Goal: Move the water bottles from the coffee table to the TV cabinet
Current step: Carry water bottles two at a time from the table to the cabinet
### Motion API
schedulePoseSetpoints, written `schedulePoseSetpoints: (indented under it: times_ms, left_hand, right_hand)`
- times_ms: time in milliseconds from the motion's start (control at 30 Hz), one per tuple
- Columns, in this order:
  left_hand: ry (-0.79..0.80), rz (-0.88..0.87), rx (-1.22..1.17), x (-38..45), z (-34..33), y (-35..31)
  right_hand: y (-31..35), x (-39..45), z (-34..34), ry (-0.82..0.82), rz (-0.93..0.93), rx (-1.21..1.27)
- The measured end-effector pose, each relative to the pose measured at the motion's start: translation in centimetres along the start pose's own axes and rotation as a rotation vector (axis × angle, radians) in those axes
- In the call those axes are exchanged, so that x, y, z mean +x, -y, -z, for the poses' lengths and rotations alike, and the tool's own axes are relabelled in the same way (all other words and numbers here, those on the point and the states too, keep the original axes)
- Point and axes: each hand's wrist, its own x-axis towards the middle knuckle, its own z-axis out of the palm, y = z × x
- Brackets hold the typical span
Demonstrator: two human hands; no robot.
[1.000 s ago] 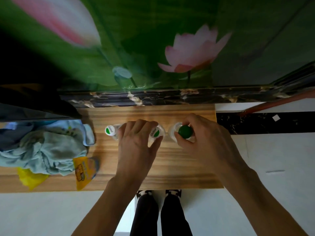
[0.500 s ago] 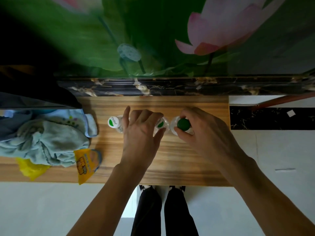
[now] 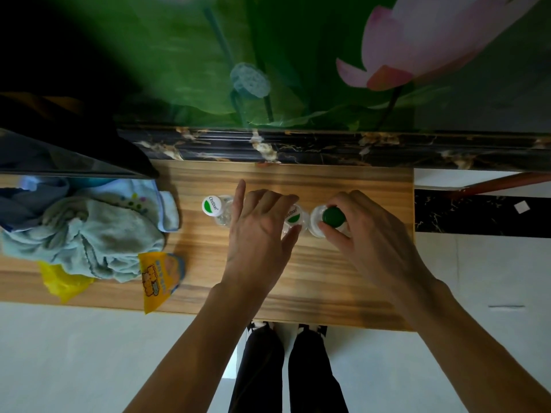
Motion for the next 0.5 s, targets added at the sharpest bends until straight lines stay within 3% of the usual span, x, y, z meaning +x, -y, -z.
schedulePoseSetpoints:
  times_ms: [300, 500]
  left_hand:
    - [-0.053, -0.046, -0.009, -0.7, 1.0, -0.4]
    - [-0.065, -0.036, -0.077, -3.3, 5.5, -2.2]
  right_hand:
    - [-0.3, -0.9, 0.7, 0.030, -0.079, -0.057]
    - [1.6, -3.6, 7.3, -0.033, -0.062, -0.004]
